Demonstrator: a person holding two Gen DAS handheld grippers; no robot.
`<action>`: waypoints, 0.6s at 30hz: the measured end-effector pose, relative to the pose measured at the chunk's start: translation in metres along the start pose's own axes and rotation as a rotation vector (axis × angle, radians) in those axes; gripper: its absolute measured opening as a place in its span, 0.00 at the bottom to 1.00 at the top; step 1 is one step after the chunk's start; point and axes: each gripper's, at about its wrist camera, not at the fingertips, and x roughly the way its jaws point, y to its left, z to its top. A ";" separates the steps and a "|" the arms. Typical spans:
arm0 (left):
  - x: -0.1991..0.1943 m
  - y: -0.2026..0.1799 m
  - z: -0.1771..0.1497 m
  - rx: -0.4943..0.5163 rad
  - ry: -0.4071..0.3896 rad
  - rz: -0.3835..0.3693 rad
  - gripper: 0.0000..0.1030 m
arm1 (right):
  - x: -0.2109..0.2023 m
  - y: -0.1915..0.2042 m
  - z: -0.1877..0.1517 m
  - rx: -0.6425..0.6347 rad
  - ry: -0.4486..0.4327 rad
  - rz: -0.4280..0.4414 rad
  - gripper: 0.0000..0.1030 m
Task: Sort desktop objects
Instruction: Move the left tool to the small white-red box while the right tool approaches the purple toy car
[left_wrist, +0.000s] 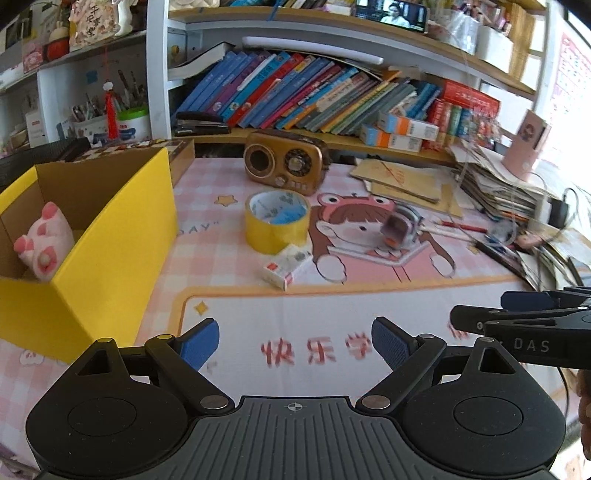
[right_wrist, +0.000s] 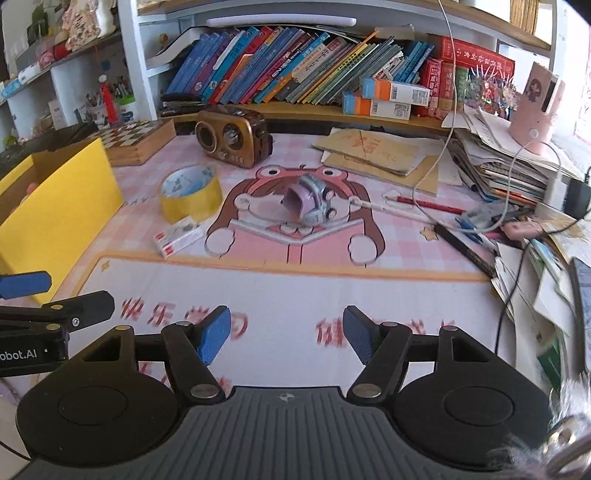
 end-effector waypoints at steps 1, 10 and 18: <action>0.006 0.000 0.004 -0.005 -0.003 0.008 0.89 | 0.005 -0.003 0.004 -0.005 -0.005 0.001 0.63; 0.053 0.000 0.034 -0.011 0.003 0.051 0.88 | 0.056 -0.027 0.046 -0.045 -0.049 0.003 0.68; 0.095 -0.012 0.046 0.044 0.027 0.068 0.82 | 0.093 -0.034 0.068 -0.100 -0.076 0.029 0.71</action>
